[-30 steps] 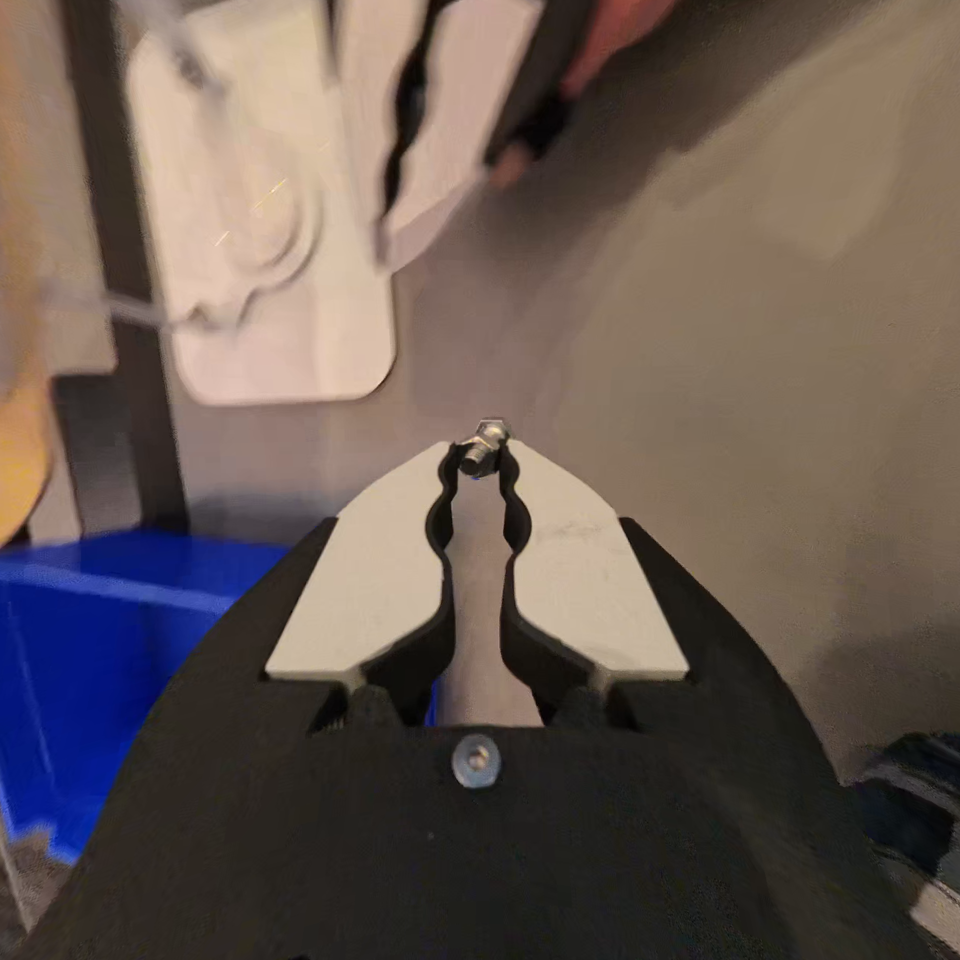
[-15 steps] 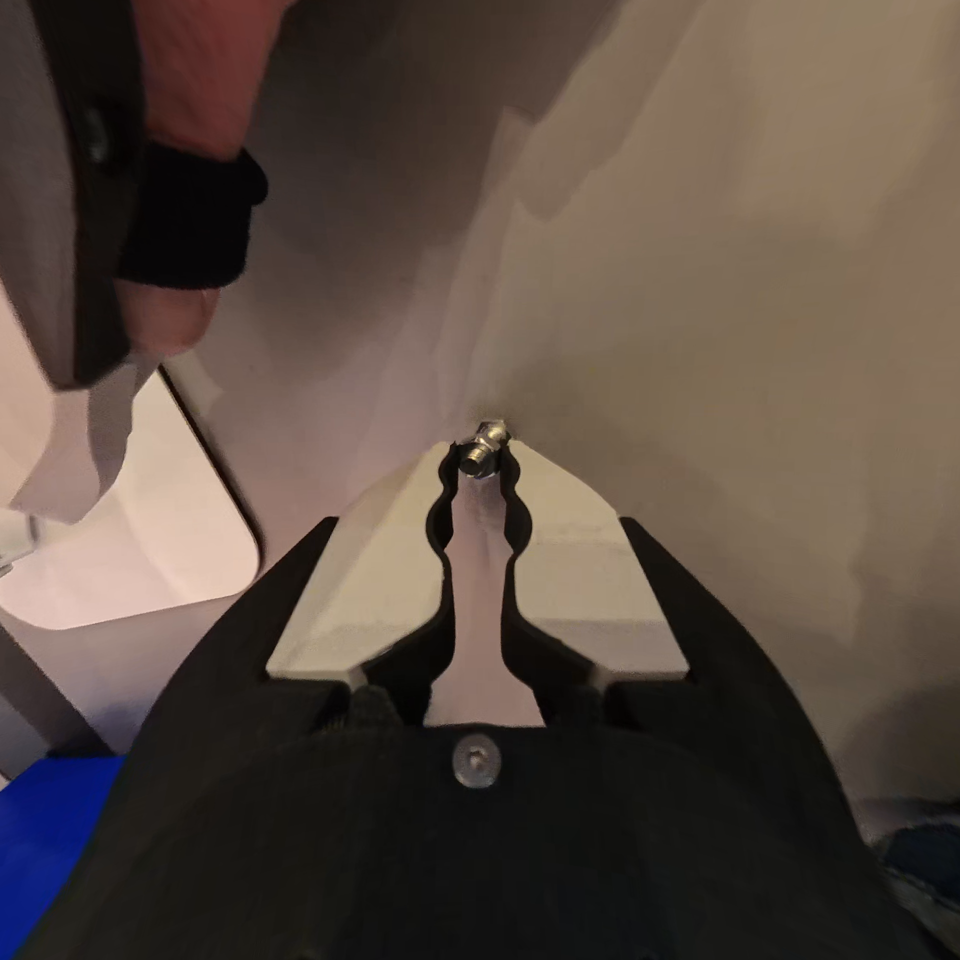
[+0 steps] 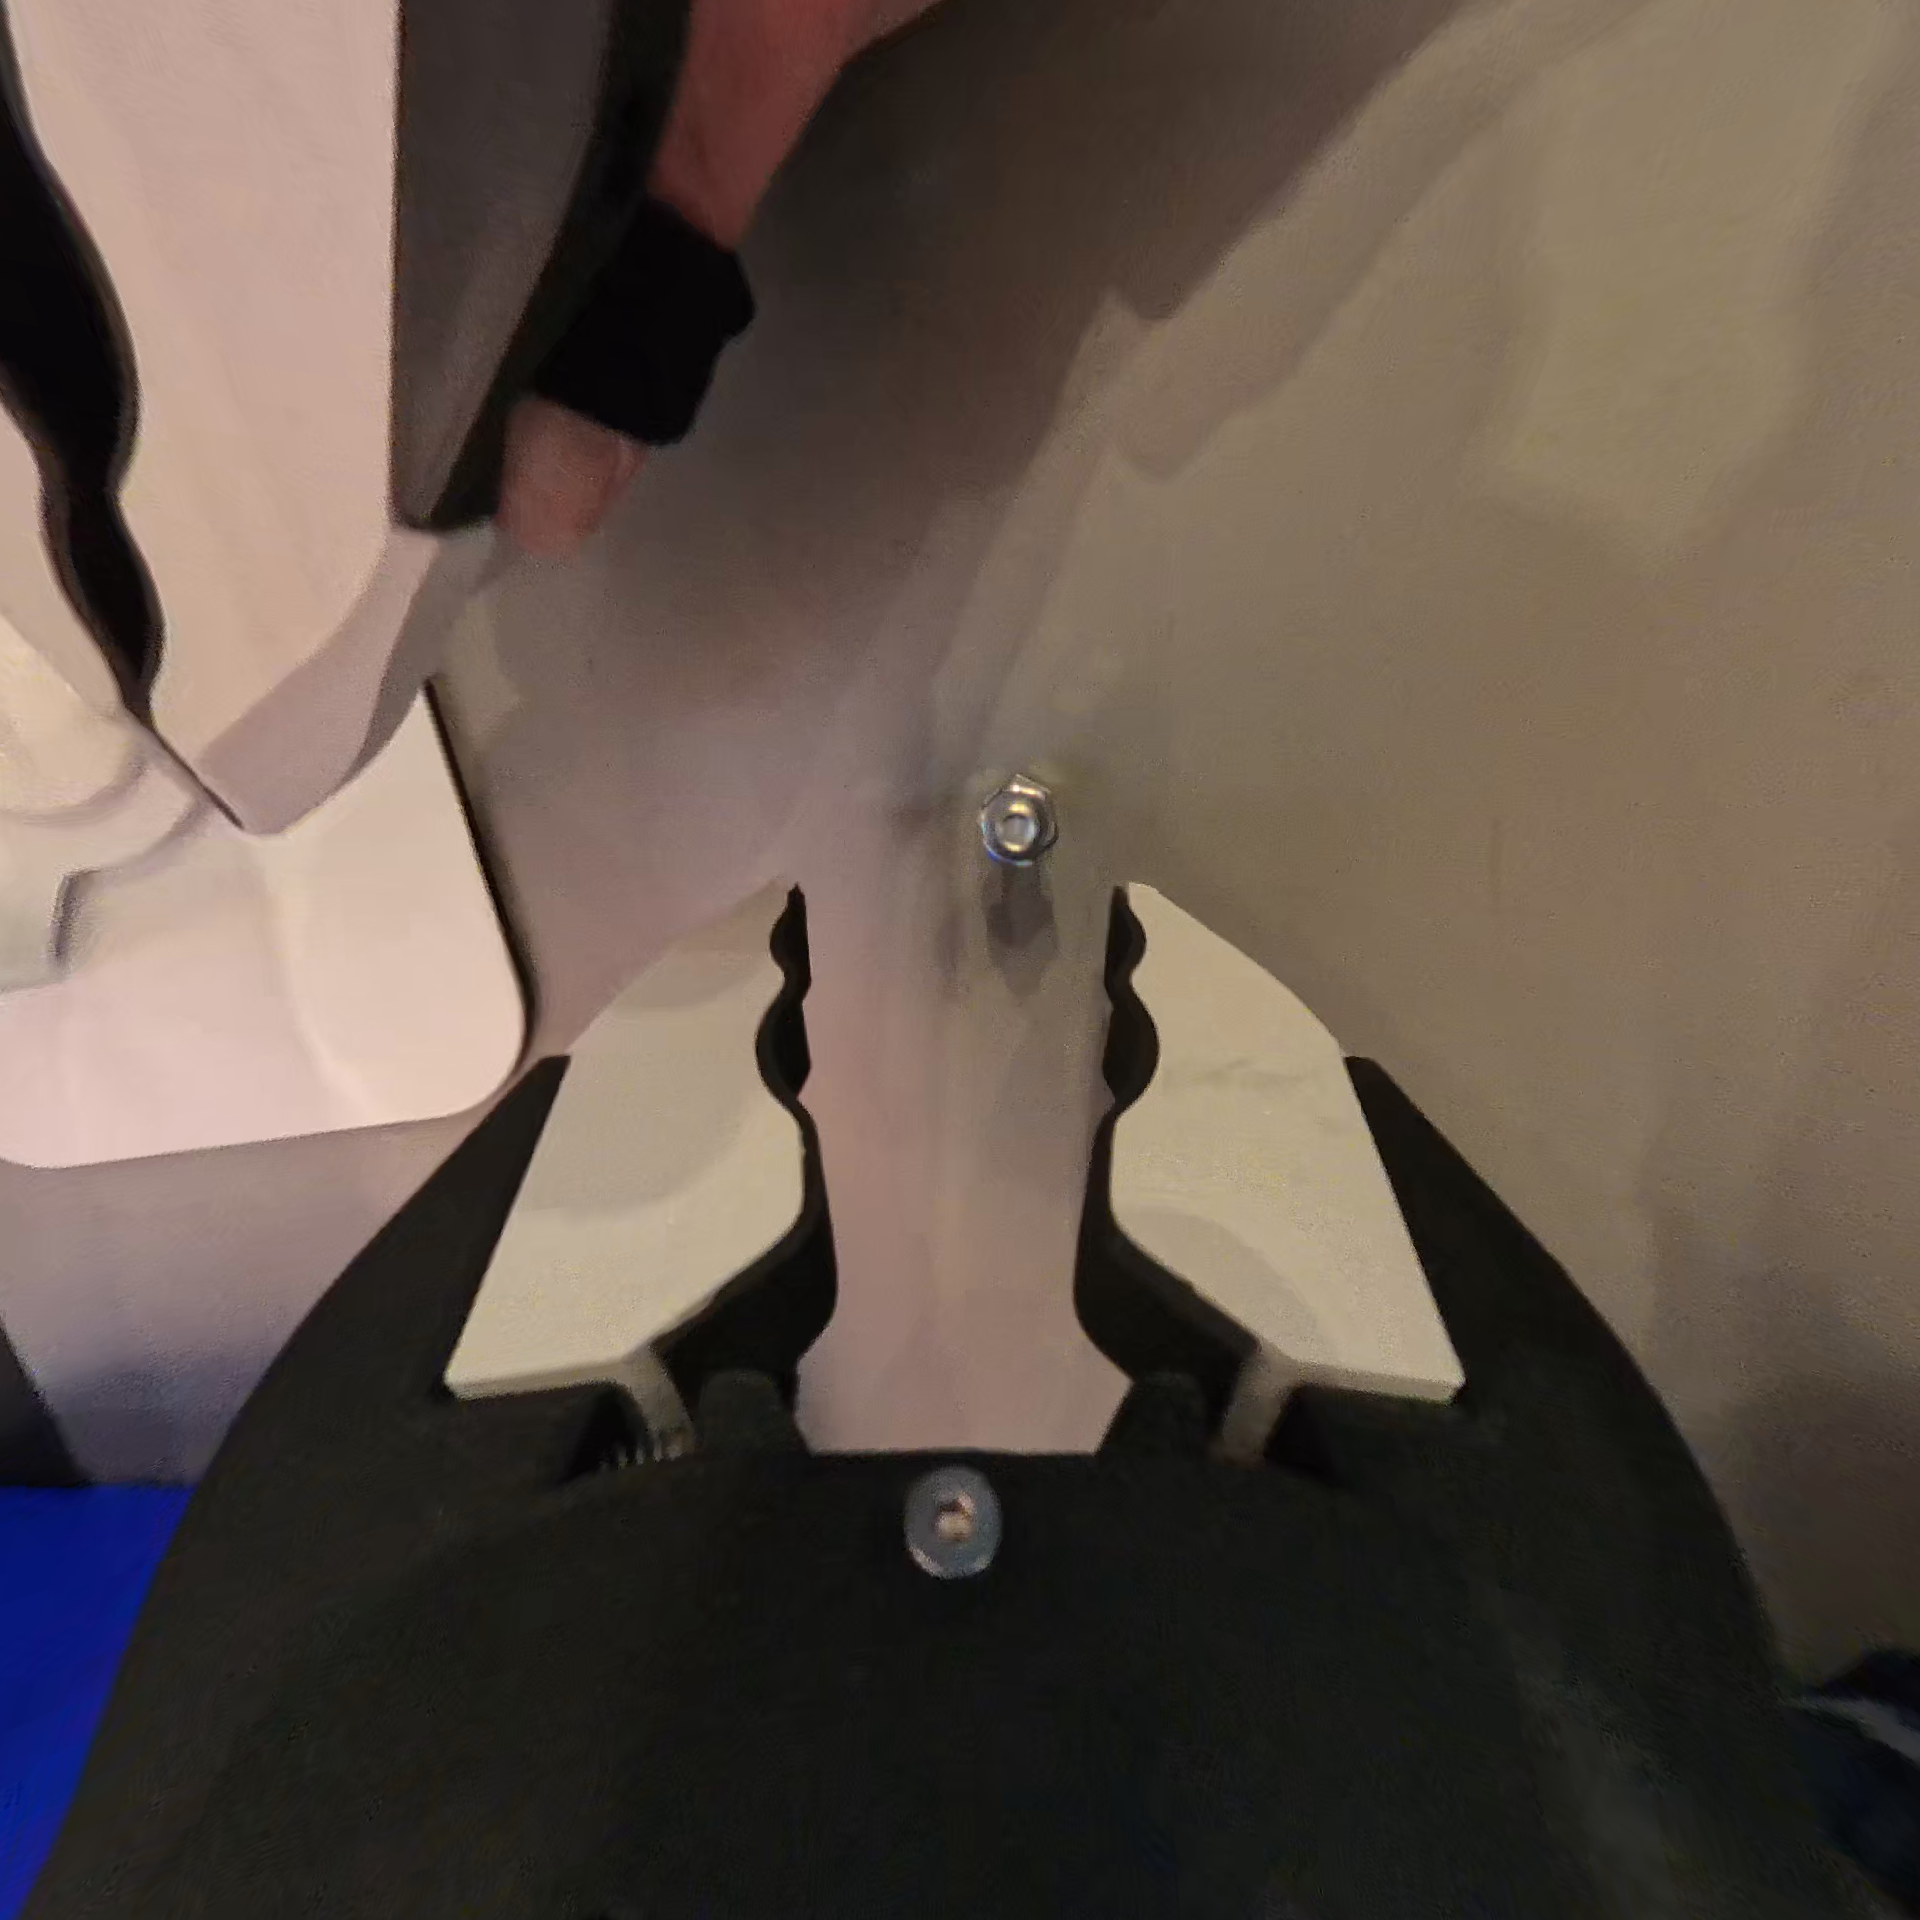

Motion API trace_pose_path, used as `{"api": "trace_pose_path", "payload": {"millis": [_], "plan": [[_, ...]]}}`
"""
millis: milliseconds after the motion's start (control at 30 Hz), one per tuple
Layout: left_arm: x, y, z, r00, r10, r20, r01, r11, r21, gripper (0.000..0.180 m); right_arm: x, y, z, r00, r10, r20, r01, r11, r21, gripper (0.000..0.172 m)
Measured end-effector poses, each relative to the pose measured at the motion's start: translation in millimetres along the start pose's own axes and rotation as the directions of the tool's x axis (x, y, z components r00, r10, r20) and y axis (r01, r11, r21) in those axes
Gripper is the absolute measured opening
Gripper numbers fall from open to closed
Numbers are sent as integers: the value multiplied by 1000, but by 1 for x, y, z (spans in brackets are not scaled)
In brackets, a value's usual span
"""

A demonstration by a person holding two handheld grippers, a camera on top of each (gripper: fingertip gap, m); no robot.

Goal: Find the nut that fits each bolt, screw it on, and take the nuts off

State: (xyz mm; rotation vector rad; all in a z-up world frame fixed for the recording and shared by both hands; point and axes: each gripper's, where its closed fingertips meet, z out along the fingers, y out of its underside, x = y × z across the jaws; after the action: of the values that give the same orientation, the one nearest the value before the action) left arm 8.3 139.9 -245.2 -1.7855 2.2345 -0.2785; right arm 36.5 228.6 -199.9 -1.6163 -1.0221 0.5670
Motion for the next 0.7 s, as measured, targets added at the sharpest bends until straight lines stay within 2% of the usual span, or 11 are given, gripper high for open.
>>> {"api": "trace_pose_path", "payload": {"millis": [100, 233, 333, 433, 467, 600, 700], "plan": [[-1, 9, 10, 999, -35, 16, 35, 999, 24, 53, 0, 1, 0, 1000, -1, 1, 1, 1000, -5, 0], [12, 2, 27, 998, -44, -51, 50, 991, 125, 44, -1, 1, 1, 1000, -5, 2, 5, 1000, -9, 0], [13, -4, 29, 995, -70, -77, 83, 979, 187, 35, -1, 1, 1, 1000, -6, 1, 6, 1000, -10, 0], [8, -5, 29, 993, -90, -73, 103, 973, 205, 14, -1, 1, 1, 1000, -6, 2, 6, 1000, -10, 0], [9, -5, 29, 993, -87, -80, 102, 971, 214, 14, -1, 1, 1, 1000, -7, 1, 7, 1000, -8, 0], [-2, -6, 30, 992, -118, -38, 123, 966, 227, 14, -3, -1, -1, 1000, -7, 15, 7, 1000, 7, 0], [-19, -4, 21, 987, -152, 48, 135, 959, 249, 14, -10, -6, -3, 998, 1, 58, -3, 999, 42, 4]]}}
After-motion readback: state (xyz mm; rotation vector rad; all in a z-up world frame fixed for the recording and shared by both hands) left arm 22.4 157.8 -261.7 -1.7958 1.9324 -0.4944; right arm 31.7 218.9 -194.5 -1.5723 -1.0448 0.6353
